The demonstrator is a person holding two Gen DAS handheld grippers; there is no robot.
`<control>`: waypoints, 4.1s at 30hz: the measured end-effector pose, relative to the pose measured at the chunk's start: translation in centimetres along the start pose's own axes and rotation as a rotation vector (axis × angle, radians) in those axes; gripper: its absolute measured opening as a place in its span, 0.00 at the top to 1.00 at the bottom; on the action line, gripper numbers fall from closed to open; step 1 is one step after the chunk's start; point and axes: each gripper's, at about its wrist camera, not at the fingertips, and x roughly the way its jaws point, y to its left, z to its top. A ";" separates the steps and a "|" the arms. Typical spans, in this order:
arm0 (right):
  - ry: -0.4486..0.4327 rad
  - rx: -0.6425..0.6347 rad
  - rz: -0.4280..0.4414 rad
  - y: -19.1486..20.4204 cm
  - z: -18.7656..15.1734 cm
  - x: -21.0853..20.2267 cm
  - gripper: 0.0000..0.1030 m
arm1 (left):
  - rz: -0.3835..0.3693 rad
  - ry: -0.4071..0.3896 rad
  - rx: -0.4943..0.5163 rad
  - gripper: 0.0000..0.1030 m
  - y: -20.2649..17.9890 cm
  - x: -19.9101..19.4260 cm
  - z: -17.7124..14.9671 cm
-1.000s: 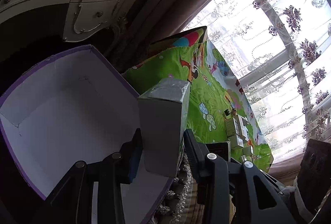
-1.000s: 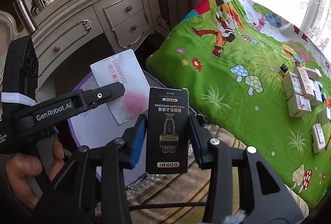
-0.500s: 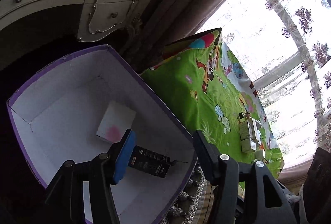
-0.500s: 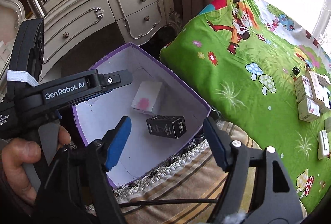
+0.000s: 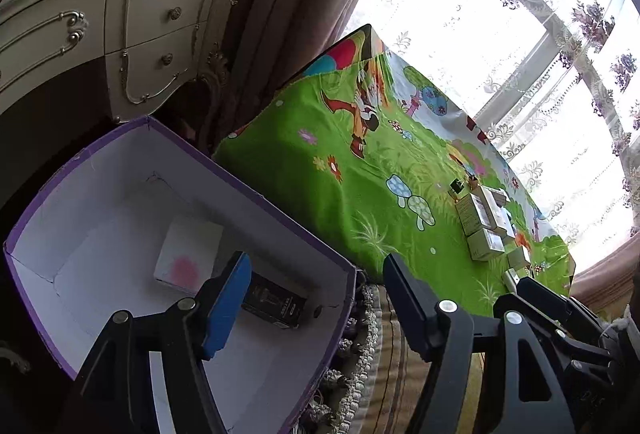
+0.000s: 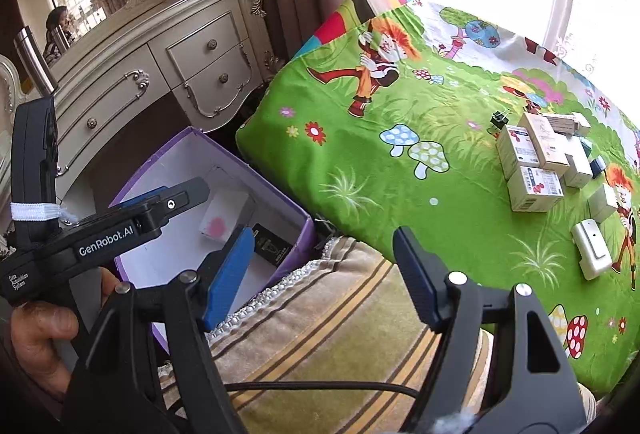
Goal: Organize rigid objects
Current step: 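Return to the bed while the left tool grasps the blue-labelled medicine box, then grasp the white plastic case with the right tool while the left tool holds its box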
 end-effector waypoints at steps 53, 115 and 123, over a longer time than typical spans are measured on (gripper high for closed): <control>0.142 0.186 -0.379 -32.0 -5.7 1.6 0.23 | -0.044 0.239 0.260 0.02 -28.9 19.1 -1.4; -0.045 0.319 -0.261 -23.1 -5.9 -6.1 0.35 | -0.116 0.112 0.301 0.26 -22.8 10.1 -3.8; -0.062 0.275 -0.227 -19.4 -5.1 -7.3 0.35 | -0.117 0.076 0.280 0.26 -19.8 7.2 -3.6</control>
